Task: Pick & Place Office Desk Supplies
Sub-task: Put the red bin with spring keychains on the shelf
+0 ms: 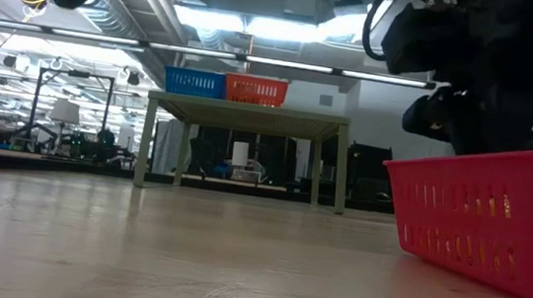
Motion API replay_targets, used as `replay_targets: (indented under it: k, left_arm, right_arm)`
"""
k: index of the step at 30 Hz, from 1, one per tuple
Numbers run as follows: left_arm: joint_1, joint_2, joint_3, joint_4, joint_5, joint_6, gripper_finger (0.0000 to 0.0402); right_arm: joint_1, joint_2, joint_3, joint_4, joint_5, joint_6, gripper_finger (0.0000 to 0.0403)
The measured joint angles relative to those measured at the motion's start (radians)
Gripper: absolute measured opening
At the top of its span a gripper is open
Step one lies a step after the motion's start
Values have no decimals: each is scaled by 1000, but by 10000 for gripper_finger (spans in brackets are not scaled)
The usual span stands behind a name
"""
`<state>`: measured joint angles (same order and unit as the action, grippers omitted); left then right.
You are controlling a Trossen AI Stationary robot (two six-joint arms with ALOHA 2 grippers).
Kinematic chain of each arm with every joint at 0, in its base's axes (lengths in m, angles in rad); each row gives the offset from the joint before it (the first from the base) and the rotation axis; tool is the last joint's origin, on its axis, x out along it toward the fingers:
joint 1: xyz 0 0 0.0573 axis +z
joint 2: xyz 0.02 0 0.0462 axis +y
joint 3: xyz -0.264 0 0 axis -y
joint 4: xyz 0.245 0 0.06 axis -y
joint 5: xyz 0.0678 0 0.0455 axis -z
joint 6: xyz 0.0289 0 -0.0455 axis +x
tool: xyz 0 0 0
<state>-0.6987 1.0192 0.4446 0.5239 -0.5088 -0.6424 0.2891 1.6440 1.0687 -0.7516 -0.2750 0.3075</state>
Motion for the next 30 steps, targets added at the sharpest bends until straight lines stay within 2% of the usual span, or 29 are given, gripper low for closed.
replay_targets:
  k: [3, 7, 13, 20, 30]
  left_arm:
    - [1, -32, -75, 87, -4, 11, 62]
    - [7, -81, -151, 96, -11, 12, 67]
    - [22, -209, -205, 107, 63, 109, 79]
    - [19, -469, -244, 72, 92, 321, 76]
    - [19, -911, -400, -140, 131, 319, 74]
  right_arm:
    - [-15, 0, 0, 0, 1, 27, 146]
    - [-38, 0, 0, 0, 2, 74, 146]
    - [-63, 0, 0, 0, 2, 95, 146]
    - [-72, 0, 0, 0, -3, 157, 146]
    - [-70, 0, 1, 5, 13, 158, 146]
